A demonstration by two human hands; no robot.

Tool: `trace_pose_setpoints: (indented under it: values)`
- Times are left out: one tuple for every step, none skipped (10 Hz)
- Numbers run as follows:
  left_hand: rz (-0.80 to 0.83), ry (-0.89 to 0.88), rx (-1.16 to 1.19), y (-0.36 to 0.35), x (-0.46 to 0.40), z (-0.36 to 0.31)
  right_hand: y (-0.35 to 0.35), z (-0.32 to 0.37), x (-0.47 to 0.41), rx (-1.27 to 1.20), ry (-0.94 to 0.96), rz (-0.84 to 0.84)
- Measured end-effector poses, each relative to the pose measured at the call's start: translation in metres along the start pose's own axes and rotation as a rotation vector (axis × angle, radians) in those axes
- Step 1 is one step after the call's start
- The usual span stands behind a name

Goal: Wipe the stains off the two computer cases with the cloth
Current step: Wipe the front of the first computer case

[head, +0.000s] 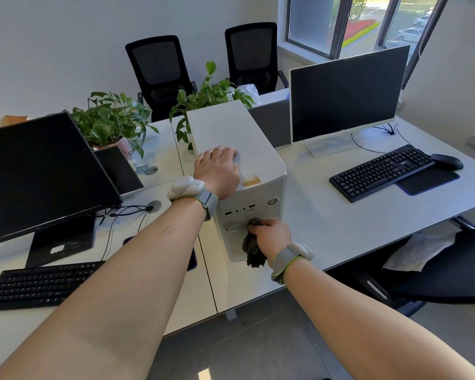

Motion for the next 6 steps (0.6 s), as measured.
trace_pose_setpoints:
  values:
    - [0.003,-0.009,0.001,-0.001,0.000,0.000,-0.003,0.010,0.002,-0.005,0.011,0.033]
    - [0.009,-0.004,0.001,-0.002,-0.001,0.001,-0.003,0.017,0.010,-0.226,0.101,0.023]
    - [0.020,-0.001,-0.002,-0.002,0.000,0.001,-0.005,0.010,0.013,-0.217,0.142,0.016]
    - [0.027,-0.008,-0.002,-0.002,0.000,0.000,-0.004,0.002,0.006,-0.083,-0.023,0.020]
    - [0.019,-0.007,-0.007,-0.002,-0.001,0.001,-0.003,0.011,0.005,-0.122,0.023,0.040]
    - [0.019,-0.004,-0.002,-0.002,0.000,0.001,-0.004,0.021,0.012,-0.228,0.161,0.041]
Point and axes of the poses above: each hand's wrist, its own x-axis away from the middle knuckle, its own y-axis out of the back of the hand, z = x × y, the point moved 4 cm from there along -x, towards the middle knuckle, and after that the axes turned 9 degrees about -z, right-handed, at the moved point
